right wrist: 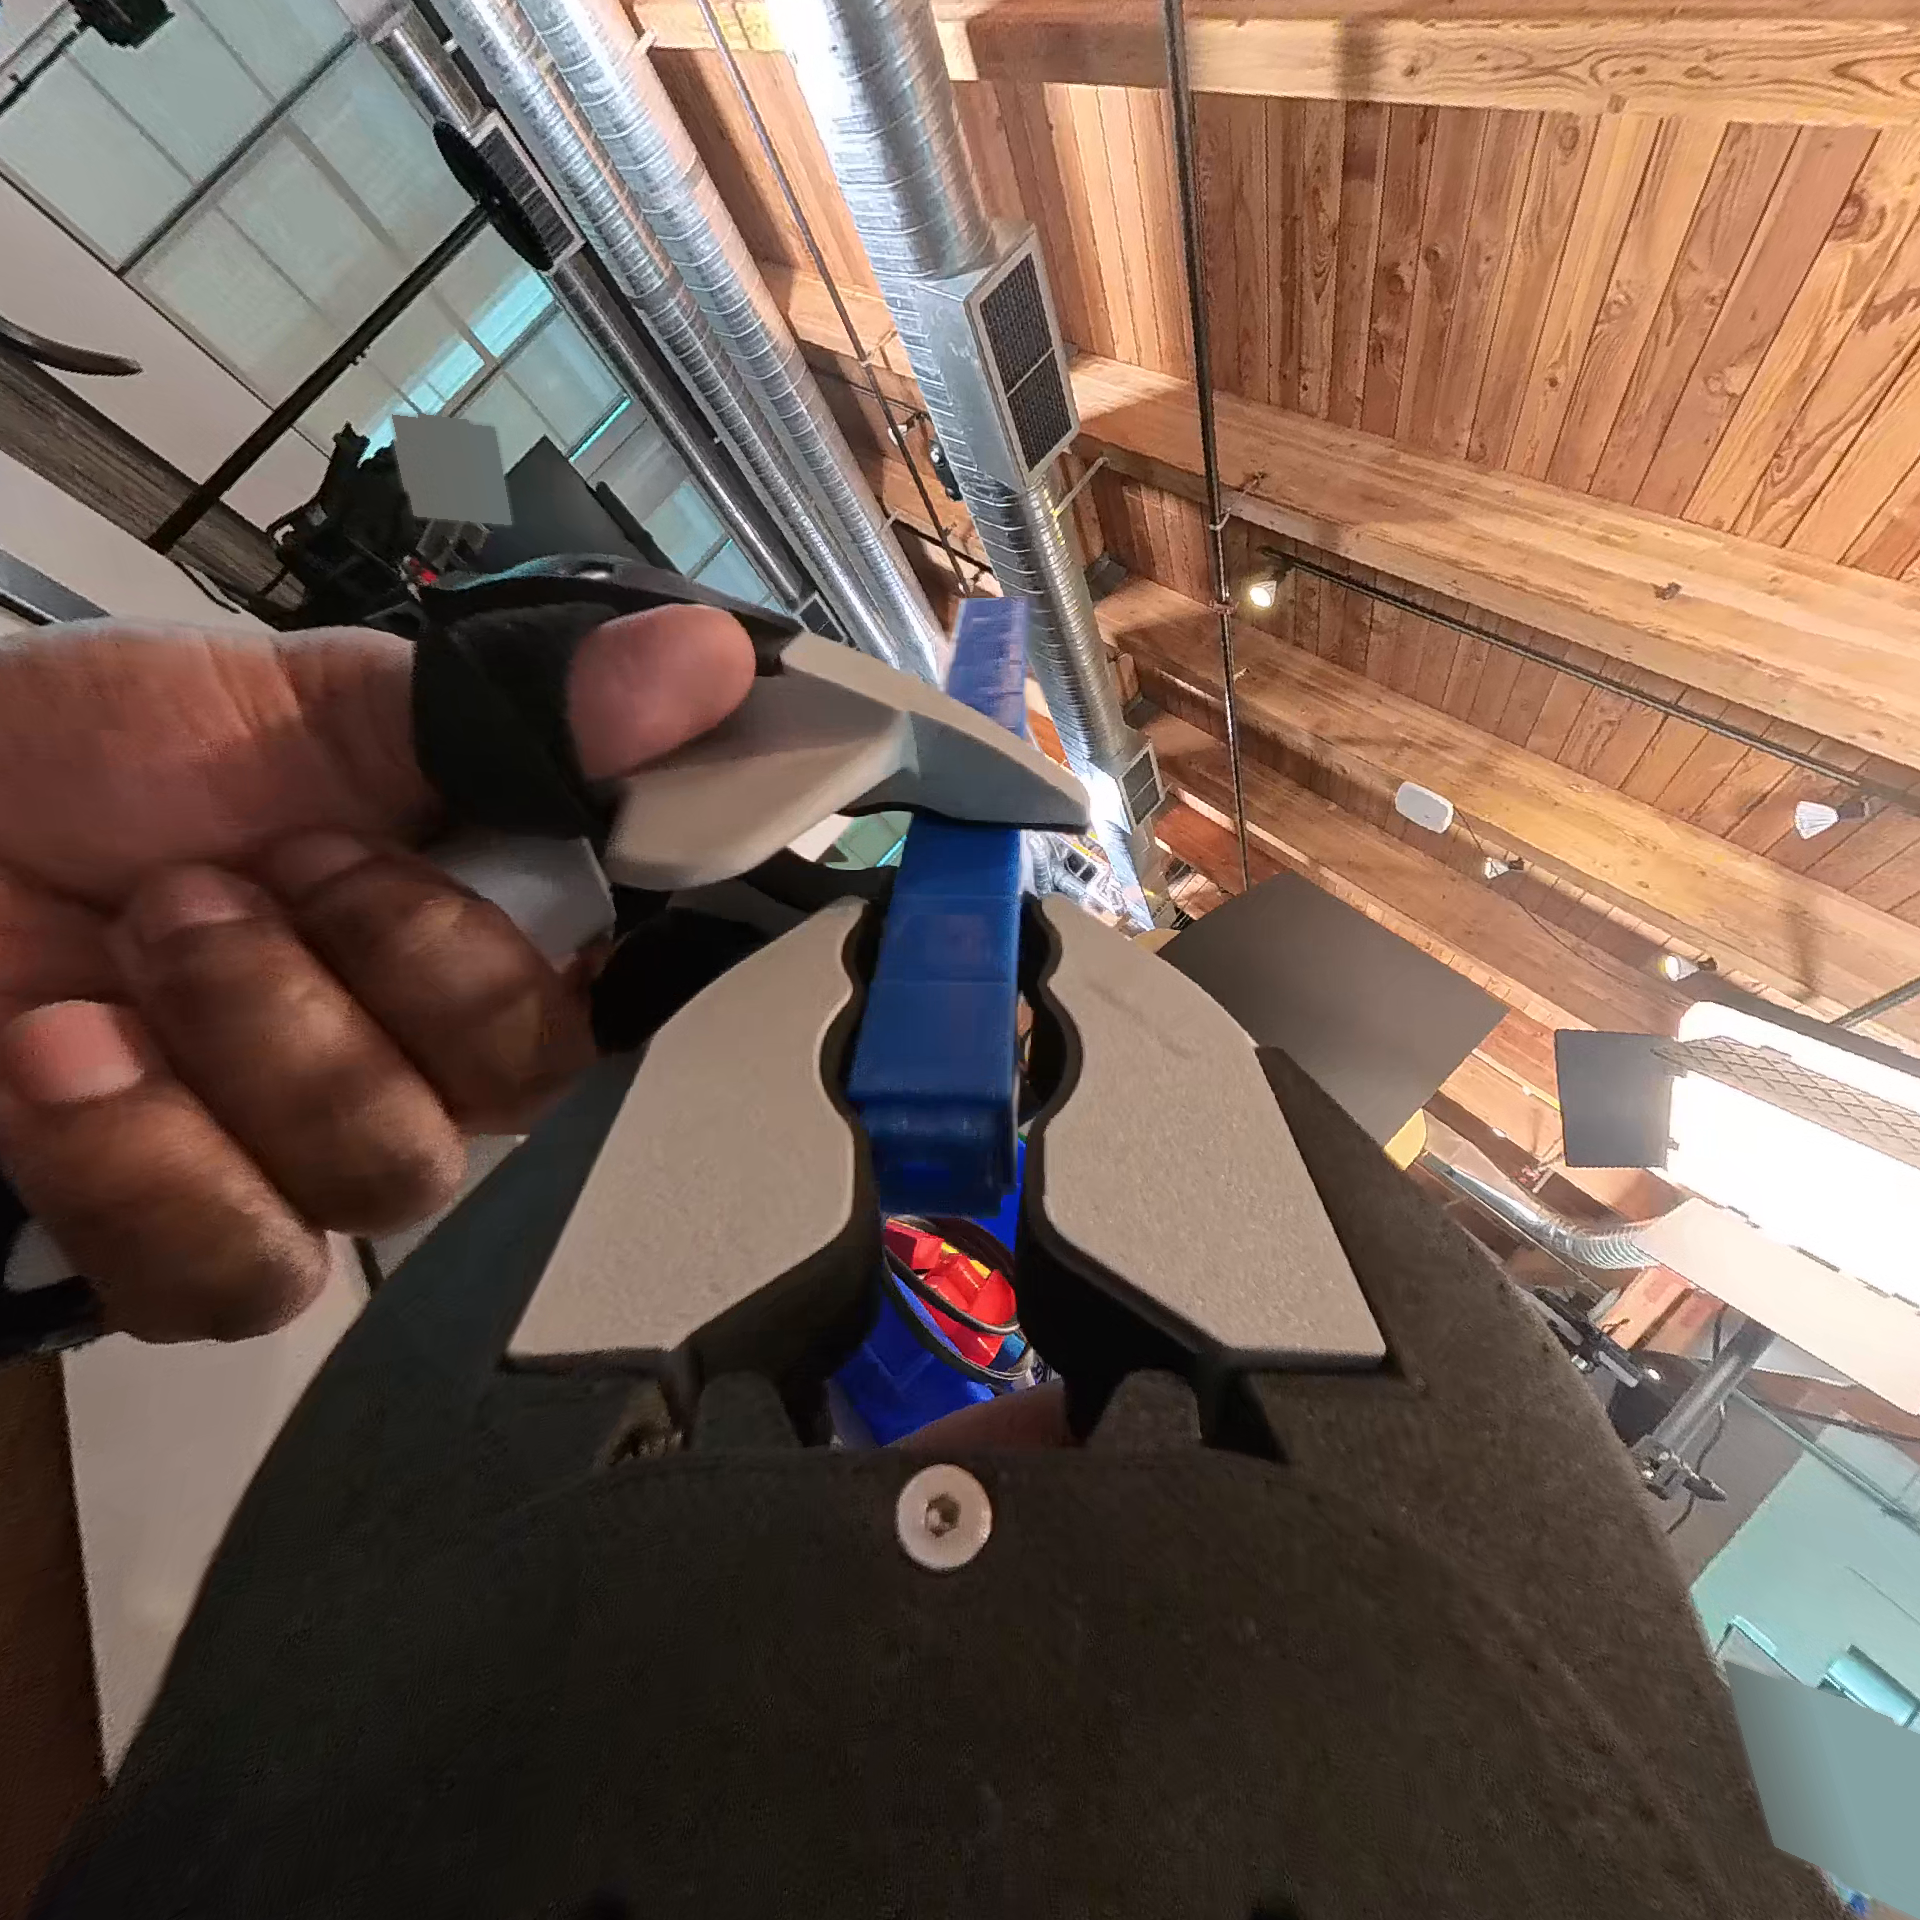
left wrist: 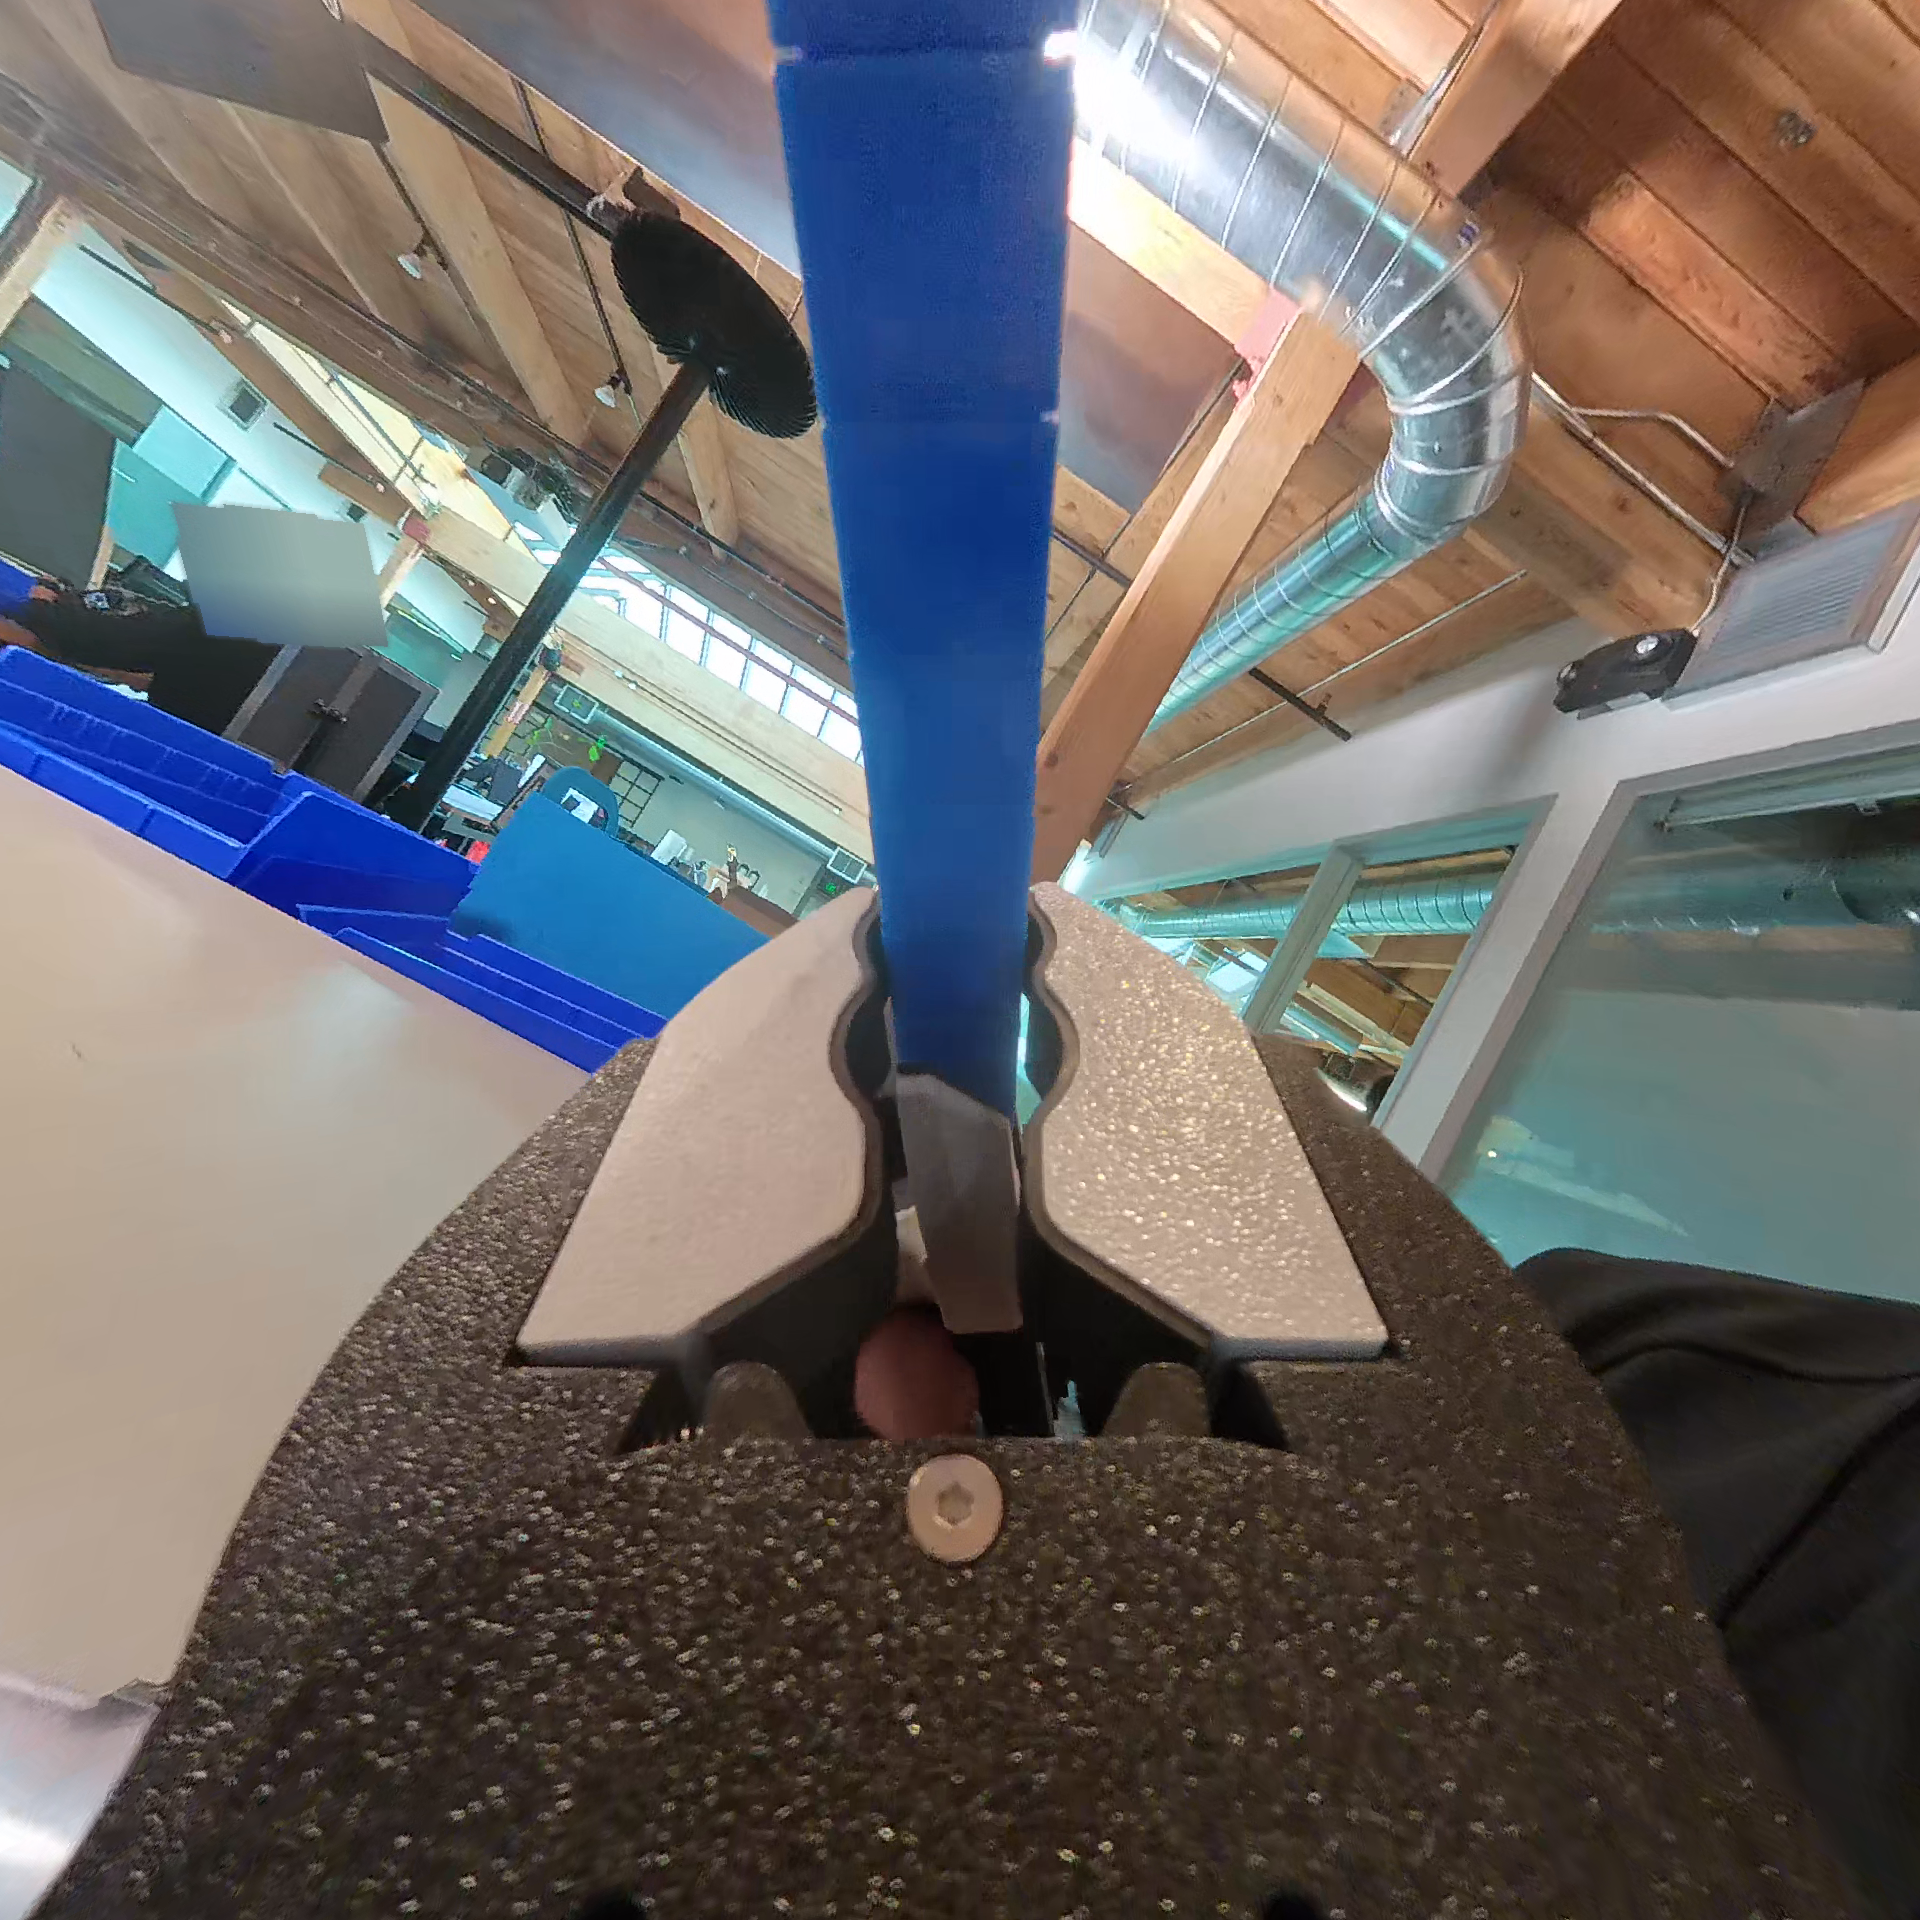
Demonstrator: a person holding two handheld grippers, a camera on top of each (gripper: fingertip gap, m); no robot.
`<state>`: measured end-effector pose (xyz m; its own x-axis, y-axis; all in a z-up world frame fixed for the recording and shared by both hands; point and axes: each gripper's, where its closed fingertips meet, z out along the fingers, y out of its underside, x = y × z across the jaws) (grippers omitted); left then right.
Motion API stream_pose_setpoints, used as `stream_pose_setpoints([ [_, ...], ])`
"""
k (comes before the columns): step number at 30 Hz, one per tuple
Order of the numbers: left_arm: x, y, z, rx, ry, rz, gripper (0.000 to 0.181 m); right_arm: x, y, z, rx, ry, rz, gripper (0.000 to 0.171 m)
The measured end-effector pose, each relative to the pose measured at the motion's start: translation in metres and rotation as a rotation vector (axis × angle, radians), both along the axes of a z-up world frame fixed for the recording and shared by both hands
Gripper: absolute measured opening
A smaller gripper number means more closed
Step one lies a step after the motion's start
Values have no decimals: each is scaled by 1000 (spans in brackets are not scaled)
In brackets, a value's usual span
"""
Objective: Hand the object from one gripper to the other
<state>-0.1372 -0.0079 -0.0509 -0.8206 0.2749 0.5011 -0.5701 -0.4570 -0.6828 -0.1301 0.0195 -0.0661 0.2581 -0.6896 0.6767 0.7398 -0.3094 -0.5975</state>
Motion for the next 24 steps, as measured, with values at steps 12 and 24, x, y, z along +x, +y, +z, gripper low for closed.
stream_pose_setpoints([
  [12,31,38,10,12,-27,67,33,-4,-1,1,-33,25,61,24],
  [24,30,36,6,-38,38,2,24,1,-1,-4,-39,23,25,25],
])
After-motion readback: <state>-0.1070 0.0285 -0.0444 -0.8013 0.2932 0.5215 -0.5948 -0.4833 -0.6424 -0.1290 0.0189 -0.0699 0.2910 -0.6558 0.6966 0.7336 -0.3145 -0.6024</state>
